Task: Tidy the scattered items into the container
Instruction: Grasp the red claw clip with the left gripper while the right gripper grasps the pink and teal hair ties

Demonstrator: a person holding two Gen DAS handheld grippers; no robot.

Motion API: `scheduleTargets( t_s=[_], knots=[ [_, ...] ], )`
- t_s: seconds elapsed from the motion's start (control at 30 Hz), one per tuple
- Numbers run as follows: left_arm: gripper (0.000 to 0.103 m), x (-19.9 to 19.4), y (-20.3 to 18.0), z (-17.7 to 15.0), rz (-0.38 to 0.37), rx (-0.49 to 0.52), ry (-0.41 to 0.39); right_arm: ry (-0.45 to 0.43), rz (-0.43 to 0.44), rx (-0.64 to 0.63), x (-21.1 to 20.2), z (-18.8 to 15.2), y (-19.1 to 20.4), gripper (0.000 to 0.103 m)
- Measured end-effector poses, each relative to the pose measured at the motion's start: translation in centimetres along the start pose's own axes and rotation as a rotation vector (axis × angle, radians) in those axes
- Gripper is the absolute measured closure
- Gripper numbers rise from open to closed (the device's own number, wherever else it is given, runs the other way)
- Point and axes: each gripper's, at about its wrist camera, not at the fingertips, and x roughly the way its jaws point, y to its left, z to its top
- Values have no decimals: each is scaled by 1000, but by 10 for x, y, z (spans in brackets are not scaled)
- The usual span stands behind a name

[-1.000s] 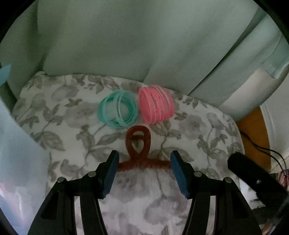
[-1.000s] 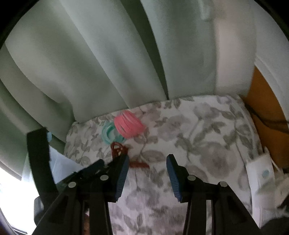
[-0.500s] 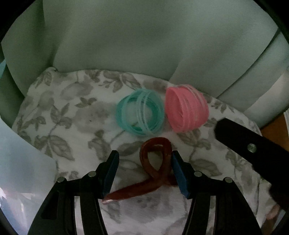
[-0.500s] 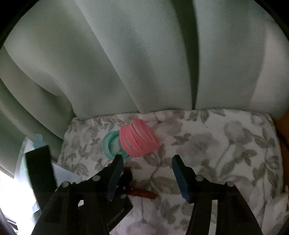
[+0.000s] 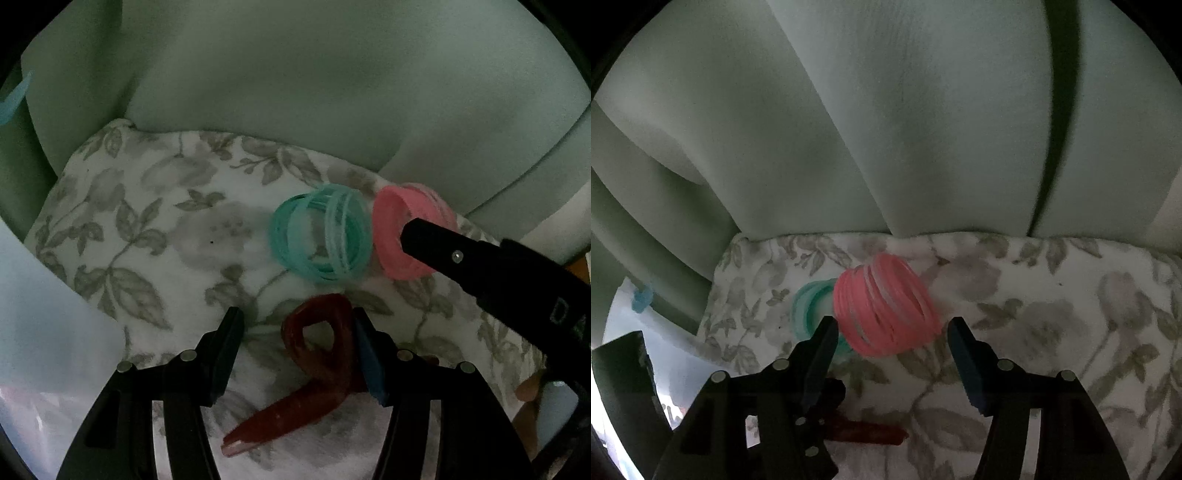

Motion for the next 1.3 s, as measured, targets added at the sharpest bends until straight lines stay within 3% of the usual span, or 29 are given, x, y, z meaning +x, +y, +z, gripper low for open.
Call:
scheduleTargets(
  t_s=[0.27, 0.4, 0.5, 0.67, 0.77, 1.2, 1.3],
  knots=[
    [43, -17, -6, -6, -16, -7, -17, -10, -4, 9, 18, 4, -3, 37],
    [53, -30, -9, -11, -27, -16, -26, -28, -1, 26, 18, 6, -6, 39],
    [63, -41, -12, -14, -43, -17, -28, -35, 4, 27, 17, 6, -5, 54],
    [63, -60, -17, -21, -51, -28, -34, -47, -20, 42, 10, 4, -6, 75],
    [63, -74, -19, -27, -61, -32, -38, -58, -24, 60, 5, 0, -10, 81],
    [66, -147, -36, -55, -99, 2, -43, -122, -20, 153, -49, -22, -29, 87],
    [66, -147, -33, -58, -112, 8, -46, -143, -31, 175, -68, -27, -31, 87]
  ],
)
